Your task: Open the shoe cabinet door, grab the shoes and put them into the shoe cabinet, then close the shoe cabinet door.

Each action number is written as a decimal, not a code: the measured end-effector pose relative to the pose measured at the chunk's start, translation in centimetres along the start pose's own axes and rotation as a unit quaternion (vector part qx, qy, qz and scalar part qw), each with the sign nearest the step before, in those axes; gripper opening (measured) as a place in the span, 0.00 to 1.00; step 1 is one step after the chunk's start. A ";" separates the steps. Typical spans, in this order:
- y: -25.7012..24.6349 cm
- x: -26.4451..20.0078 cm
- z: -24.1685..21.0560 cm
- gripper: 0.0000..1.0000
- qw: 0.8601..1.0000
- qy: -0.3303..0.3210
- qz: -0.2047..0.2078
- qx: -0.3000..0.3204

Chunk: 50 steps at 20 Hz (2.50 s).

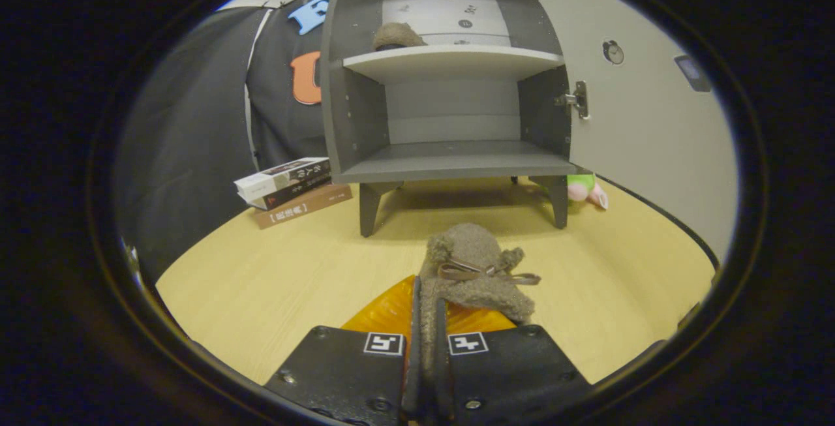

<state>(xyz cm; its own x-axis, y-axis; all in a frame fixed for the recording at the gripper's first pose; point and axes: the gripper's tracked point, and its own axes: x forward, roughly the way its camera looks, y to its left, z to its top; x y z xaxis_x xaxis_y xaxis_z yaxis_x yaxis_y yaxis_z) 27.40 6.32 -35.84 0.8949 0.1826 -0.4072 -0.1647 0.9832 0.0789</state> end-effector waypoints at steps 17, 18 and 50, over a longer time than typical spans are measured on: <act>6.5 -17.0 20.9 0.12 0.991 -0.121 0.035 -0.046; 7.0 -17.7 22.0 0.12 0.991 -0.122 0.042 -0.041; 0.6 -1.1 51.1 0.13 0.988 -0.147 -0.025 -0.035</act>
<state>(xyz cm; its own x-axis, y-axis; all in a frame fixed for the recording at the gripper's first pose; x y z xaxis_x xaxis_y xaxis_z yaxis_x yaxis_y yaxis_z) 47.57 6.55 11.15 0.9828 0.1345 -0.1269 -0.1357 0.9907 -0.0012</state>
